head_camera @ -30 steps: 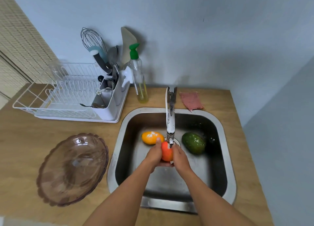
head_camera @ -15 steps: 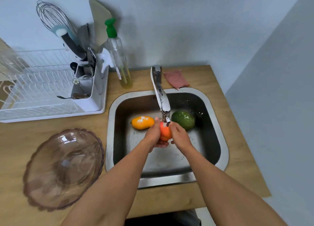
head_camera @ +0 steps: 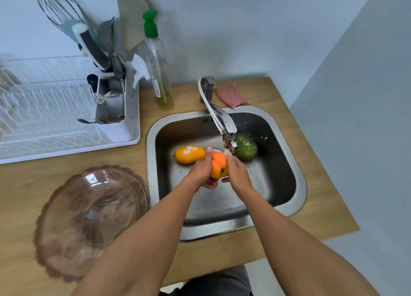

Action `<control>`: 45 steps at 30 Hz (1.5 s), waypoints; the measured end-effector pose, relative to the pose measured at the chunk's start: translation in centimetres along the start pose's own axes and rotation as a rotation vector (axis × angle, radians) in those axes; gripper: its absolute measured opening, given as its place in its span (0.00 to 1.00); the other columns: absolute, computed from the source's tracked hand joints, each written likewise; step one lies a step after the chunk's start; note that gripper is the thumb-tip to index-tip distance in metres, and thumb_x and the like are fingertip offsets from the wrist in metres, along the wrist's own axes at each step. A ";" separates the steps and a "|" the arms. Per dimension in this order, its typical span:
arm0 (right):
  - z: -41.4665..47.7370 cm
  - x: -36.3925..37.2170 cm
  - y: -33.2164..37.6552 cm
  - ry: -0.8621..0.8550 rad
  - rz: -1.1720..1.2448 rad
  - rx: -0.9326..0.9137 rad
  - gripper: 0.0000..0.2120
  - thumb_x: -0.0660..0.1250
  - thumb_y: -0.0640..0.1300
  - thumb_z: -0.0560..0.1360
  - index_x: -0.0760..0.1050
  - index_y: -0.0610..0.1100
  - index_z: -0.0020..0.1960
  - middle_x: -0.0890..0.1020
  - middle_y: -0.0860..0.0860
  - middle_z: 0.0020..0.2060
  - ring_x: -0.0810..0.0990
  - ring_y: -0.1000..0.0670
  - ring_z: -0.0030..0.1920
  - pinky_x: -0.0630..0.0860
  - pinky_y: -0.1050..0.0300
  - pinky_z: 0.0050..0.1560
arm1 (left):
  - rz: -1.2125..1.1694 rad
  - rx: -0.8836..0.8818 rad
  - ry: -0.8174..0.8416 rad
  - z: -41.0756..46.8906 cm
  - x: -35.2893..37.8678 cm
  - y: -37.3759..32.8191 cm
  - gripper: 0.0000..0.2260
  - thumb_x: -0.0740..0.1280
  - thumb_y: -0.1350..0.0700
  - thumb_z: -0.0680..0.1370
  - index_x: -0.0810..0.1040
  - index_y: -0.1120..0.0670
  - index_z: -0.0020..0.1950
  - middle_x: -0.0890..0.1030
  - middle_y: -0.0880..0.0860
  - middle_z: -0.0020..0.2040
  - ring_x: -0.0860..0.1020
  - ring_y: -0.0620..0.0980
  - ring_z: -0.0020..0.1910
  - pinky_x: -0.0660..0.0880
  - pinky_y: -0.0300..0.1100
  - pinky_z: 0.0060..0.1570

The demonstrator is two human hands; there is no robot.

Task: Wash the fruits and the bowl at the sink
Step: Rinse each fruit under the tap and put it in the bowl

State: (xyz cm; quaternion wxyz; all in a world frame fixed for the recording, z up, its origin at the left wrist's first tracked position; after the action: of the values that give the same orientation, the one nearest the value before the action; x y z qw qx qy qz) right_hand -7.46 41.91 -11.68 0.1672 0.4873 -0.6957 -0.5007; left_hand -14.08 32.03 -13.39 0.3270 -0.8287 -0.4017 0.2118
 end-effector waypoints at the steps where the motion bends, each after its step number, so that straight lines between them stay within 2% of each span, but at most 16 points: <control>1: 0.0 -0.1 0.1 -0.005 0.029 0.002 0.16 0.55 0.56 0.81 0.78 0.50 0.52 0.83 0.43 0.50 0.82 0.42 0.51 0.82 0.43 0.48 | 0.035 -0.001 -0.006 -0.1 0.1 -0.1 0.40 0.43 0.31 0.78 0.78 0.63 0.51 0.81 0.61 0.35 0.80 0.53 0.29 0.80 0.44 0.34; 3: 0.0 -0.3 0.0 -0.018 0.082 0.029 0.17 0.55 0.57 0.81 0.78 0.49 0.55 0.83 0.43 0.51 0.82 0.43 0.50 0.83 0.45 0.44 | 0.041 0.009 0.015 -0.3 0.5 -0.1 0.42 0.41 0.31 0.78 0.79 0.64 0.52 0.81 0.61 0.34 0.79 0.53 0.29 0.79 0.43 0.34; 5: 0.0 -0.5 -0.2 -0.025 0.084 0.063 0.22 0.53 0.61 0.80 0.78 0.49 0.60 0.82 0.44 0.53 0.82 0.45 0.51 0.83 0.48 0.44 | -0.025 0.015 0.072 -0.6 1.0 0.0 0.37 0.42 0.31 0.78 0.76 0.59 0.60 0.82 0.61 0.38 0.81 0.52 0.32 0.81 0.44 0.35; 8: 0.3 -0.6 -0.7 -0.045 0.050 0.098 0.30 0.48 0.69 0.76 0.77 0.51 0.60 0.82 0.45 0.55 0.82 0.44 0.54 0.82 0.42 0.52 | -0.079 0.054 0.171 -1.1 1.7 0.3 0.27 0.53 0.35 0.80 0.69 0.53 0.68 0.82 0.59 0.49 0.82 0.53 0.41 0.82 0.49 0.45; 10: 0.5 -0.5 -0.6 -0.044 0.049 0.113 0.32 0.46 0.69 0.76 0.76 0.50 0.61 0.82 0.45 0.56 0.81 0.44 0.55 0.80 0.41 0.56 | -0.108 0.088 0.172 -1.0 1.7 0.5 0.23 0.58 0.39 0.80 0.65 0.49 0.71 0.80 0.58 0.52 0.81 0.53 0.41 0.82 0.51 0.47; 12: -0.1 -0.2 0.0 0.000 0.082 0.125 0.27 0.48 0.63 0.80 0.75 0.47 0.63 0.82 0.44 0.54 0.83 0.44 0.51 0.82 0.43 0.51 | -0.131 0.091 0.090 -0.6 1.2 0.6 0.25 0.56 0.36 0.80 0.68 0.52 0.69 0.82 0.58 0.48 0.81 0.52 0.36 0.82 0.47 0.39; 14: -0.7 -0.1 0.3 0.072 0.094 0.095 0.20 0.53 0.56 0.82 0.74 0.45 0.64 0.82 0.44 0.50 0.83 0.46 0.45 0.81 0.47 0.47 | -0.099 0.061 0.004 -0.4 0.7 0.5 0.33 0.52 0.32 0.78 0.74 0.59 0.62 0.82 0.59 0.41 0.79 0.51 0.30 0.80 0.43 0.32; 17: -1.0 -0.2 0.0 0.094 0.076 0.050 0.19 0.55 0.54 0.82 0.74 0.44 0.63 0.83 0.42 0.50 0.83 0.44 0.42 0.81 0.49 0.46 | -0.018 0.043 -0.023 -0.6 0.3 0.3 0.37 0.46 0.30 0.78 0.78 0.61 0.53 0.82 0.60 0.39 0.79 0.52 0.30 0.79 0.45 0.36; 19: -1.0 -0.1 -0.2 0.068 0.071 0.048 0.22 0.52 0.56 0.83 0.74 0.42 0.63 0.83 0.41 0.51 0.85 0.44 0.43 0.81 0.47 0.48 | -0.001 0.067 0.013 -1.0 0.1 0.0 0.34 0.47 0.32 0.79 0.77 0.57 0.59 0.83 0.59 0.46 0.81 0.52 0.38 0.79 0.46 0.39; 22: -1.2 0.3 -0.4 0.047 0.068 0.081 0.23 0.48 0.56 0.83 0.73 0.42 0.60 0.83 0.40 0.47 0.85 0.42 0.42 0.82 0.45 0.48 | 0.006 0.131 0.090 -1.5 -0.4 -0.3 0.23 0.54 0.38 0.81 0.67 0.48 0.71 0.77 0.55 0.63 0.81 0.56 0.54 0.81 0.50 0.47; 24: -1.4 0.6 -0.5 0.044 0.098 0.091 0.20 0.49 0.54 0.84 0.72 0.42 0.61 0.82 0.42 0.44 0.84 0.42 0.40 0.81 0.46 0.45 | 0.013 0.155 0.074 -1.8 -0.8 -0.4 0.22 0.57 0.40 0.81 0.66 0.48 0.73 0.75 0.55 0.66 0.80 0.58 0.57 0.81 0.49 0.47; 27: -1.4 1.0 -0.3 0.064 0.120 0.103 0.17 0.55 0.55 0.82 0.71 0.44 0.62 0.82 0.42 0.47 0.85 0.45 0.39 0.81 0.48 0.43 | -0.006 0.186 0.037 -2.3 -1.3 -0.8 0.22 0.56 0.41 0.82 0.67 0.51 0.73 0.75 0.57 0.65 0.80 0.60 0.57 0.80 0.47 0.44; 31: -1.1 0.3 -0.1 0.057 0.071 0.120 0.17 0.60 0.56 0.80 0.70 0.46 0.62 0.82 0.44 0.51 0.85 0.47 0.40 0.81 0.51 0.42 | -0.031 0.166 0.087 -2.5 -1.4 -0.8 0.20 0.57 0.43 0.82 0.66 0.48 0.73 0.76 0.55 0.62 0.79 0.59 0.58 0.79 0.49 0.48; 38: -0.9 0.1 0.4 0.084 0.035 0.153 0.16 0.54 0.48 0.81 0.71 0.43 0.65 0.81 0.39 0.54 0.84 0.43 0.42 0.81 0.48 0.46 | -0.024 0.150 0.086 -2.9 -1.1 -0.7 0.19 0.56 0.45 0.83 0.64 0.48 0.73 0.75 0.58 0.66 0.79 0.58 0.59 0.78 0.47 0.47; 41: -1.3 0.5 0.8 0.103 0.019 0.111 0.16 0.55 0.52 0.82 0.71 0.44 0.63 0.82 0.45 0.47 0.83 0.47 0.40 0.79 0.52 0.42 | -0.042 0.154 0.073 -3.0 -1.2 -0.8 0.21 0.56 0.45 0.83 0.62 0.49 0.75 0.75 0.58 0.67 0.79 0.57 0.56 0.78 0.45 0.45; 45: -1.6 0.7 0.8 0.132 0.042 0.124 0.18 0.57 0.55 0.81 0.71 0.45 0.65 0.82 0.43 0.52 0.83 0.48 0.40 0.80 0.54 0.39 | -0.035 0.165 0.054 -3.2 -1.8 -0.9 0.22 0.58 0.44 0.82 0.62 0.49 0.75 0.73 0.58 0.68 0.78 0.58 0.58 0.78 0.44 0.44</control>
State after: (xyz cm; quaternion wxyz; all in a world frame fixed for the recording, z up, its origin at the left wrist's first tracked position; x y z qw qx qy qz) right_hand -7.08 40.50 -10.48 0.1930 0.5138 -0.7228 -0.4199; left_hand -13.61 29.83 -10.39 0.4083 -0.7973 -0.3885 0.2161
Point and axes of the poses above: each hand's wrist, its own z-axis towards the middle knuckle, its own x-axis out of the palm, y = z × x, the point moved 3 cm from there along z, towards the middle knuckle
